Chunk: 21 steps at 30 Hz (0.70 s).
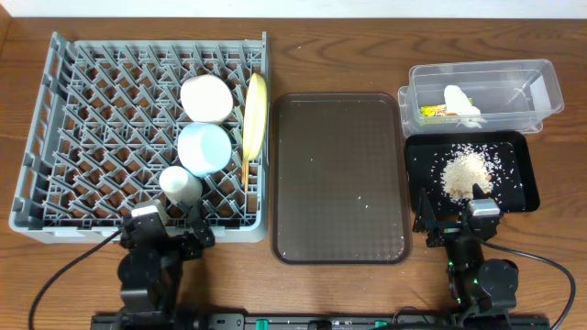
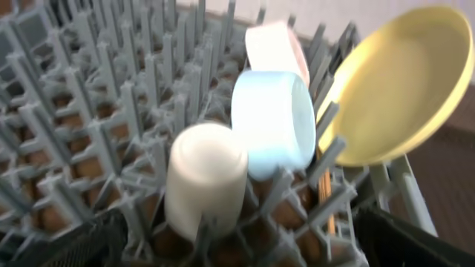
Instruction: Sort waste into correct bins and load items into the dishwasher rack
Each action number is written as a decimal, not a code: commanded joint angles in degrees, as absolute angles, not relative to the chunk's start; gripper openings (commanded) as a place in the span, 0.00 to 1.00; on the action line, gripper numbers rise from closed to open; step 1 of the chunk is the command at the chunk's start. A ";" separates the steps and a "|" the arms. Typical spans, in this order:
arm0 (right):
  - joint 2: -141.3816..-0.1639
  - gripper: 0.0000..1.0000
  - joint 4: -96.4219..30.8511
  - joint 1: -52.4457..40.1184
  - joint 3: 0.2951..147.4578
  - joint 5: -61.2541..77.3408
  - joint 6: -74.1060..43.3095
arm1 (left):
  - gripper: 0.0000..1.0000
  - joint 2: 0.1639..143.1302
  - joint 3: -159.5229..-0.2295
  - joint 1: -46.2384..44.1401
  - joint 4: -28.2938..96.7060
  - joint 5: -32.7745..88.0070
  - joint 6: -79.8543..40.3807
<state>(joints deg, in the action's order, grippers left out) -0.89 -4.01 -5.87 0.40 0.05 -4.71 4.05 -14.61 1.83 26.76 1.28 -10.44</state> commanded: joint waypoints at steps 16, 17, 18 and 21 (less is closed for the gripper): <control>-0.67 0.99 -4.27 -6.57 0.32 0.05 -4.21 | 1.00 0.23 -0.23 1.63 4.03 0.86 -2.24; -0.67 0.99 -4.27 -6.57 0.32 0.05 -4.21 | 1.00 0.23 -0.23 1.63 4.03 0.82 -2.20; -0.67 0.99 -4.27 -6.57 0.32 0.05 -4.19 | 1.00 0.23 -0.23 1.63 4.01 0.80 -2.17; -0.67 0.99 -4.27 -6.57 0.32 0.05 -4.21 | 1.00 0.27 -0.23 1.63 4.01 0.80 -2.17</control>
<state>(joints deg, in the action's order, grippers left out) -0.89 -4.03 -5.87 0.40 0.05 -4.71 0.58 -1.39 1.80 2.04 1.30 -3.55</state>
